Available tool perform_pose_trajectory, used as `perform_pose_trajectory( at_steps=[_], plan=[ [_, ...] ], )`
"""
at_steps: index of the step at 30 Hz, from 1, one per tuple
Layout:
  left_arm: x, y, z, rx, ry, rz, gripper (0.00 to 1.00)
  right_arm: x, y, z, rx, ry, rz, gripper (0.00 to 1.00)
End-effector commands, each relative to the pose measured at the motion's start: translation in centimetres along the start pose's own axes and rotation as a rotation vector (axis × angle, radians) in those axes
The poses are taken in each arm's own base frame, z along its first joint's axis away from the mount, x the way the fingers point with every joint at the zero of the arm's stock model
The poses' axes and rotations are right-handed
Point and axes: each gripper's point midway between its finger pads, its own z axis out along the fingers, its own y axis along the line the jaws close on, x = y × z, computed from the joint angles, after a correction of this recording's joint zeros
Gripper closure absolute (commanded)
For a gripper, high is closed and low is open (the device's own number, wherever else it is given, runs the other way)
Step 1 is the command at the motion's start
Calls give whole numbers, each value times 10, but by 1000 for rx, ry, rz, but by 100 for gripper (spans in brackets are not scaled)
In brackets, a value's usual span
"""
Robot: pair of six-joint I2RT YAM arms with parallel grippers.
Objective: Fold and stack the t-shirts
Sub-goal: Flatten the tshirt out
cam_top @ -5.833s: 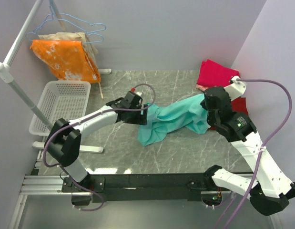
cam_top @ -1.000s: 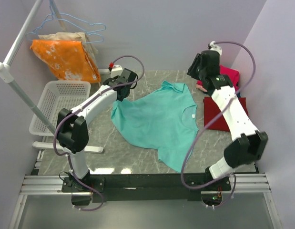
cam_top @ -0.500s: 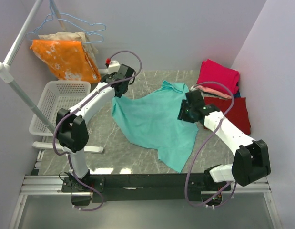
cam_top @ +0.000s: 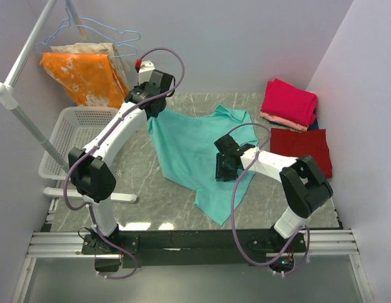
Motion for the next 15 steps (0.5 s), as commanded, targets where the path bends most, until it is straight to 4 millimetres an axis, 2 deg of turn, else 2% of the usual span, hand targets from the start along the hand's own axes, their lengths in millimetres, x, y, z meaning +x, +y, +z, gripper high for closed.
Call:
perform_pose_trajectory(
  at_steps=[1, 3, 4, 7, 9, 12, 14, 15],
  plan=[
    [-68, 19, -58, 100, -128, -119, 99, -12, 8, 10, 19, -2, 20, 58],
    [-78, 19, -71, 150, -153, -142, 99, -10, 8, 15, 37, 19, 20, 60],
    [-88, 26, -84, 175, -178, -159, 99, -7, 5, 21, 59, 40, 25, 60],
    [-102, 29, -104, 237, -215, -172, 99, -4, -2, 28, 118, 77, 37, 67],
    [-109, 31, -112, 260, -232, -173, 99, -7, -5, 29, 145, 81, 46, 67],
    [-118, 26, -124, 331, -248, -157, 98, -12, -18, 31, 200, 88, 67, 68],
    [-123, 16, -136, 421, -259, -146, 95, -18, -27, 32, 227, 89, 93, 68],
    [-119, 11, -137, 452, -256, -116, 94, -20, -36, 31, 257, 87, 105, 69]
  ],
)
